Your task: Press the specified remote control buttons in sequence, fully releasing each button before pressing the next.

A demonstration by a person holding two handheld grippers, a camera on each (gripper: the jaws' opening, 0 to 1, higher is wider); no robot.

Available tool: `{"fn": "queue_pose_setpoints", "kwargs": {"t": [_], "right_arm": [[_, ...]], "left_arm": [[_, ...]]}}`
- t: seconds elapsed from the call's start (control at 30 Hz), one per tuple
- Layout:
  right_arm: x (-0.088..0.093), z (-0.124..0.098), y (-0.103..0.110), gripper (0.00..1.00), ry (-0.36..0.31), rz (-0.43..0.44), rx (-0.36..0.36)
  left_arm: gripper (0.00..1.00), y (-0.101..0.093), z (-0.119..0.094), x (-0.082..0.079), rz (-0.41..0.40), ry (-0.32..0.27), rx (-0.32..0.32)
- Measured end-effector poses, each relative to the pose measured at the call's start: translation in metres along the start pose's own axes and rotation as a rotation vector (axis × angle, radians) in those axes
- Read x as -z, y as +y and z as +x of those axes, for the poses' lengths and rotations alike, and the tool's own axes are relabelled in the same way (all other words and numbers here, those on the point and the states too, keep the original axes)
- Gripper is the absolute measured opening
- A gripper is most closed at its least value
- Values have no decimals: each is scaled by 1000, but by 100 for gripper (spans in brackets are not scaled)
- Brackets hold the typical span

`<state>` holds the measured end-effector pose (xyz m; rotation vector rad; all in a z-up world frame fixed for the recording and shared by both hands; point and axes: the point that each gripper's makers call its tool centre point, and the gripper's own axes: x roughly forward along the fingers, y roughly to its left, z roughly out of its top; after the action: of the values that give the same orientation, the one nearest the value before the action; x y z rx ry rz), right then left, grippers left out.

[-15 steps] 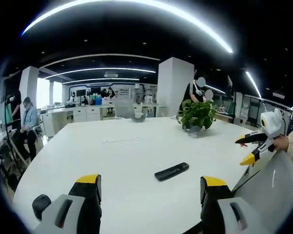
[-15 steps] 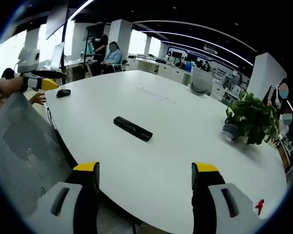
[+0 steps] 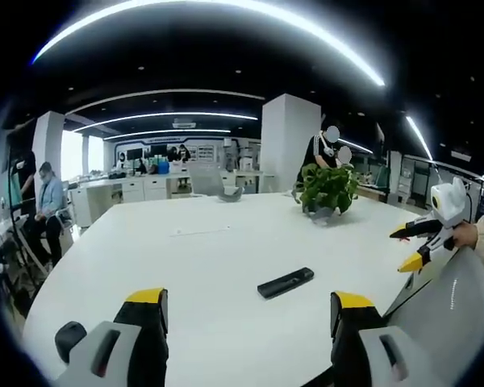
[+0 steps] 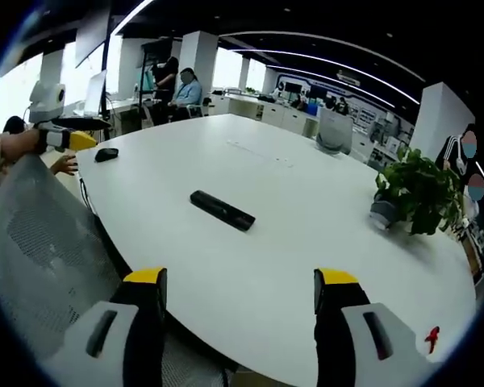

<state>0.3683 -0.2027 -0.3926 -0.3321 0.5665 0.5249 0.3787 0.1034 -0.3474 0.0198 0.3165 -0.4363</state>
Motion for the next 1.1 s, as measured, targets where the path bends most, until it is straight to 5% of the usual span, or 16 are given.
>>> {"fn": "queue_pose_setpoints", "kwargs": {"t": [0.63, 1.1], "right_arm": [[2, 0, -1, 74, -2, 51, -14], [2, -1, -6, 73, 9, 11, 22]], "left_arm": [[85, 3, 0, 1, 5, 5, -2], [84, -6, 2, 7, 27, 47, 36]]}}
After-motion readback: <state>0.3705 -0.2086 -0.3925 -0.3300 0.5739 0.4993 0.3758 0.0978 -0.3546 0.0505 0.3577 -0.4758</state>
